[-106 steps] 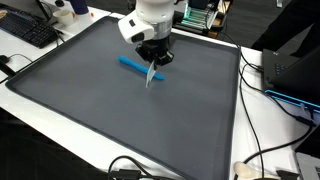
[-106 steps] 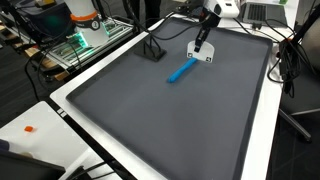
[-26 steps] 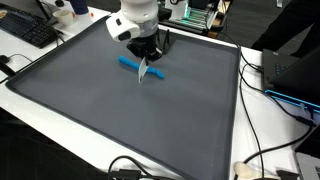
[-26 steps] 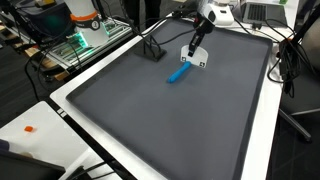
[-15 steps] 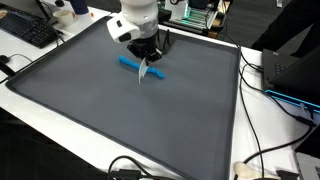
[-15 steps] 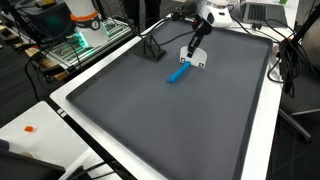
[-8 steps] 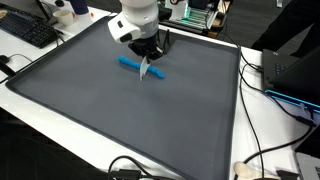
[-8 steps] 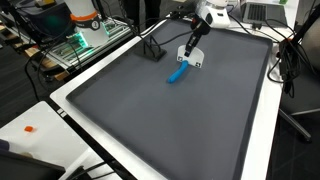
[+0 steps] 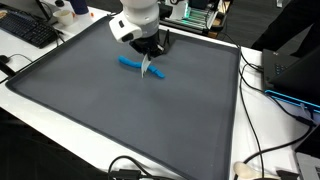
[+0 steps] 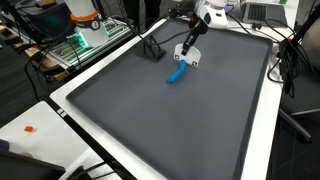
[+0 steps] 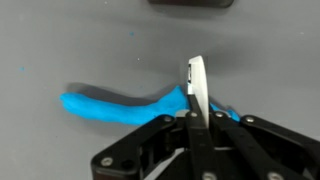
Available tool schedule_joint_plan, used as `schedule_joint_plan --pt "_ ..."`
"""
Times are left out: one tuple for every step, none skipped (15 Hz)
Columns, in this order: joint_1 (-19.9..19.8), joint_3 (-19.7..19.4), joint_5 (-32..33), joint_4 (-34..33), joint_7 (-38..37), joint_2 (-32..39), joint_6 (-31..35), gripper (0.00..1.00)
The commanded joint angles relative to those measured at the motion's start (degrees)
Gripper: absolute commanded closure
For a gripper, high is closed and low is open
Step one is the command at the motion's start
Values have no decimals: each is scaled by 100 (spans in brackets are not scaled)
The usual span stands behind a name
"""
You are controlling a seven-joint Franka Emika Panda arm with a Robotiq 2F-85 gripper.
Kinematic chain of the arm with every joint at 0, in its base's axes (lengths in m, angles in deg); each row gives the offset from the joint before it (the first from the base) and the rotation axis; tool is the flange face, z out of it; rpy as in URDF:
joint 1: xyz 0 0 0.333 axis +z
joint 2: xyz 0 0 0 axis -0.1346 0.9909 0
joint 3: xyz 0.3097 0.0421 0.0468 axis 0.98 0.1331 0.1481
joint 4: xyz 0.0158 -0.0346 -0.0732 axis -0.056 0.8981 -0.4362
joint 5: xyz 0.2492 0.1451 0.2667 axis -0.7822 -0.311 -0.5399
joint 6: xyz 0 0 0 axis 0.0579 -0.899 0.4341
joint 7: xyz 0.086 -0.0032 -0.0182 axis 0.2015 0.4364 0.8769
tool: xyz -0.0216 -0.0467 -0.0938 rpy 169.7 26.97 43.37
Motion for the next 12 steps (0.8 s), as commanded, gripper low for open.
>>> schedule_joint_plan --pt "-32 22 -129 50 154 -90 -312 99" --pt "-33 22 -127 45 162 -108 -362 99" --pt "-37 27 -133 42 185 -128 -407 99" --pt "-38 28 -134 34 197 -148 -469 99" --pt "-47 37 -151 38 222 -184 -493 99" --pt "-51 37 -152 40 234 -221 -501 99" --pt "-56 40 -162 42 243 -260 -499 99" --pt "-61 40 -161 47 258 -311 -477 99" --pt "-58 32 -142 44 254 -356 -479 99" --pt "-62 28 -136 47 262 -401 -465 99" --pt "-63 16 -104 55 261 -456 -436 99" --pt "-62 5 -75 56 262 -494 -418 99"
